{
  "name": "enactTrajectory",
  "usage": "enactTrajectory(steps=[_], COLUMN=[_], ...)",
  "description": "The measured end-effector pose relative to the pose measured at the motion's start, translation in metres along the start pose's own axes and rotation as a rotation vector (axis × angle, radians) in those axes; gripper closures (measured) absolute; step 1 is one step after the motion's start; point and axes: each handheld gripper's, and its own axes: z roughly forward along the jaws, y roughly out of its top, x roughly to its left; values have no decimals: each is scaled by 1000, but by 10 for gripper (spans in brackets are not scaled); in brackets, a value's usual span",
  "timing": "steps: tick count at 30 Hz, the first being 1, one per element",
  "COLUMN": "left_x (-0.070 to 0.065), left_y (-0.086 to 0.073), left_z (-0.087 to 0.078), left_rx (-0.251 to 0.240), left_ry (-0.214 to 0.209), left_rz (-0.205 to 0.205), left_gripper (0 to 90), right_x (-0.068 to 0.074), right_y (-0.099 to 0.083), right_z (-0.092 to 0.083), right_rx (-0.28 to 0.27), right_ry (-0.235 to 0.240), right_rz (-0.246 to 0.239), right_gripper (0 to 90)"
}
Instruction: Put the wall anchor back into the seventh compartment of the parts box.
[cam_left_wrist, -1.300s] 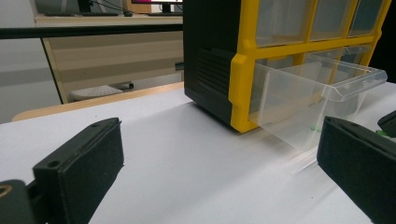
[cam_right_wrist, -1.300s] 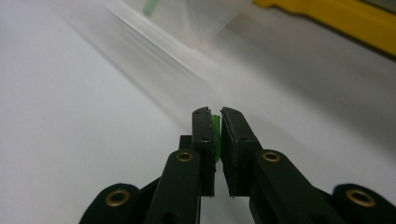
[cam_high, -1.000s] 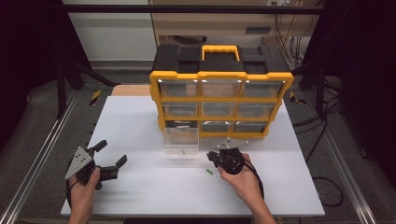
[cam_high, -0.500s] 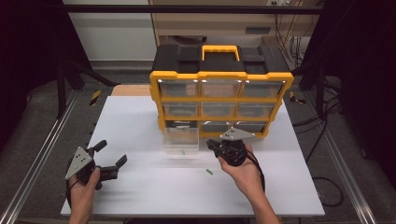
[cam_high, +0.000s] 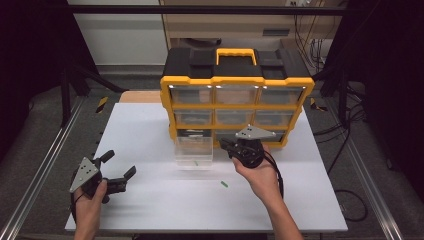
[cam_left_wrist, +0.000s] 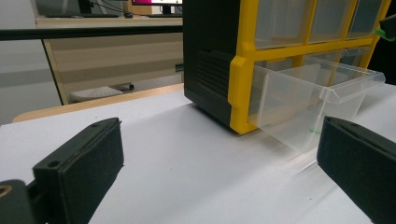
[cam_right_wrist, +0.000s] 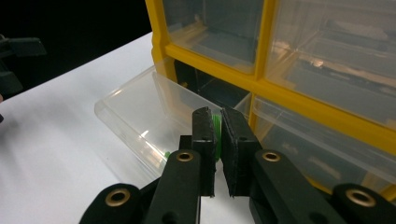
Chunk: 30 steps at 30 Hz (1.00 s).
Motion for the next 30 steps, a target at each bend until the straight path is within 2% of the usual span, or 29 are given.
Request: enactTrajectory(steps=[14, 30], left_x=[1, 1], left_y=[0, 0], left_z=[-1, -2], left_rx=[-5, -8], left_ry=[1, 3], left_rz=[-2, -5], left_gripper=[3, 3], right_x=[10, 24], right_y=[26, 39], right_z=[4, 21], right_rx=[-51, -41], right_ry=[12, 42], right_rz=[-18, -45], right_gripper=[843, 842])
